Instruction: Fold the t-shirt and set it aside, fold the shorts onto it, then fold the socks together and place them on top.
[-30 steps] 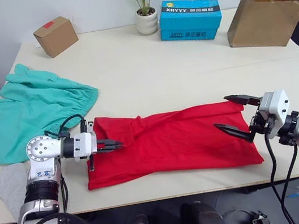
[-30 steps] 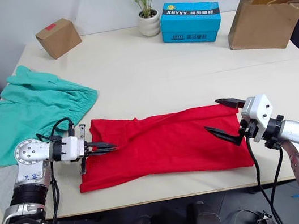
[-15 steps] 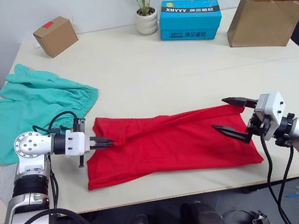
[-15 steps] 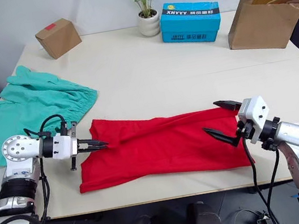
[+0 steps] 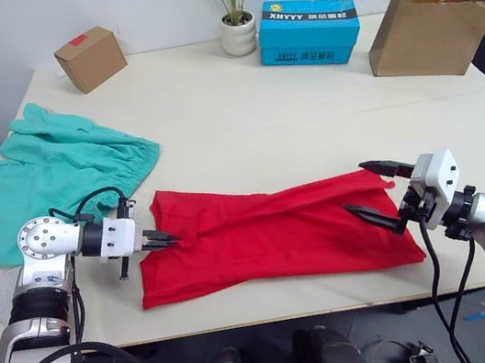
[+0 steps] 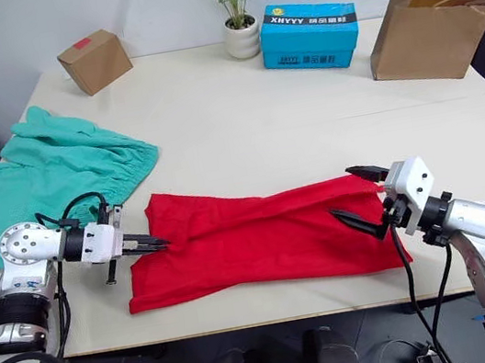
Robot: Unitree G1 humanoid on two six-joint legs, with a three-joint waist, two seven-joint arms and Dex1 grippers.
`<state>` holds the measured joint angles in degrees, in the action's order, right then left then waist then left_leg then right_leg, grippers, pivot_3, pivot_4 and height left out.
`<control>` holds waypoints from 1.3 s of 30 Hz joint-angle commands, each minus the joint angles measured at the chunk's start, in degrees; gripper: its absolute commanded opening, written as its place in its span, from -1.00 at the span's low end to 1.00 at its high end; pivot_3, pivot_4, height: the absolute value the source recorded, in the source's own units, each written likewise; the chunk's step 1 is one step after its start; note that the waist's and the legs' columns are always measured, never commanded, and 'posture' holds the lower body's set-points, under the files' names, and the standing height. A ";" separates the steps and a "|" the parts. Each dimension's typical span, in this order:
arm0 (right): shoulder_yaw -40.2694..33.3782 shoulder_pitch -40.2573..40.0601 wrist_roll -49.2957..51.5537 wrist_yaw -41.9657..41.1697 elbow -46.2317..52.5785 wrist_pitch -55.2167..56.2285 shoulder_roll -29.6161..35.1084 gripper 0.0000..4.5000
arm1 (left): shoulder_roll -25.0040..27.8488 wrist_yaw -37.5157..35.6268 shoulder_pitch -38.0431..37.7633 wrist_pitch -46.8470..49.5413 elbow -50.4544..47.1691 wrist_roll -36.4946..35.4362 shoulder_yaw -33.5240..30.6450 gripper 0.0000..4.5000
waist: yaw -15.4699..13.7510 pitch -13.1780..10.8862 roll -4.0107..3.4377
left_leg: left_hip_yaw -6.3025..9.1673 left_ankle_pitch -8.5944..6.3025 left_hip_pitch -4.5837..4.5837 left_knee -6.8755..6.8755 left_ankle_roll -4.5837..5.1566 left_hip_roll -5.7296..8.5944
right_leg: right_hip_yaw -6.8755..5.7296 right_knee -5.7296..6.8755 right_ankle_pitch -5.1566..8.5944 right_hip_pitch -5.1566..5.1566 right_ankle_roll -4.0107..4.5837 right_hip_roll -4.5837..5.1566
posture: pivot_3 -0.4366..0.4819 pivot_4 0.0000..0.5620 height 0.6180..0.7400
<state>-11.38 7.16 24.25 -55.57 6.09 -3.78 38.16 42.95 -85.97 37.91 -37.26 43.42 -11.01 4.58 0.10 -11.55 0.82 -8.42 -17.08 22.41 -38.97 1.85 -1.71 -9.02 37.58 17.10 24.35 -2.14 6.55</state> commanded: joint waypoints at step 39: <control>6.35 9.04 2.48 -10.05 -2.56 -2.93 0.27 0.84 | -3.59 31.25 -9.21 70.11 -41.41 -5.47 -1.51 1.00 | -0.25 0.00 0.01 | 0.03 -0.05 -0.05 0.03 -0.04 -0.02 | 0.04 -0.10 0.02 -0.09 0.02 0.00 | -0.05 -0.47 1.00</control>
<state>-4.68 15.68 25.99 -65.51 1.99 -6.66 38.34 39.19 -55.44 28.65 33.91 3.04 -17.63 2.45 -0.16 -11.55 0.83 -8.39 -17.12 22.36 -38.93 1.80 -1.73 -8.99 37.48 17.12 24.25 -2.12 6.55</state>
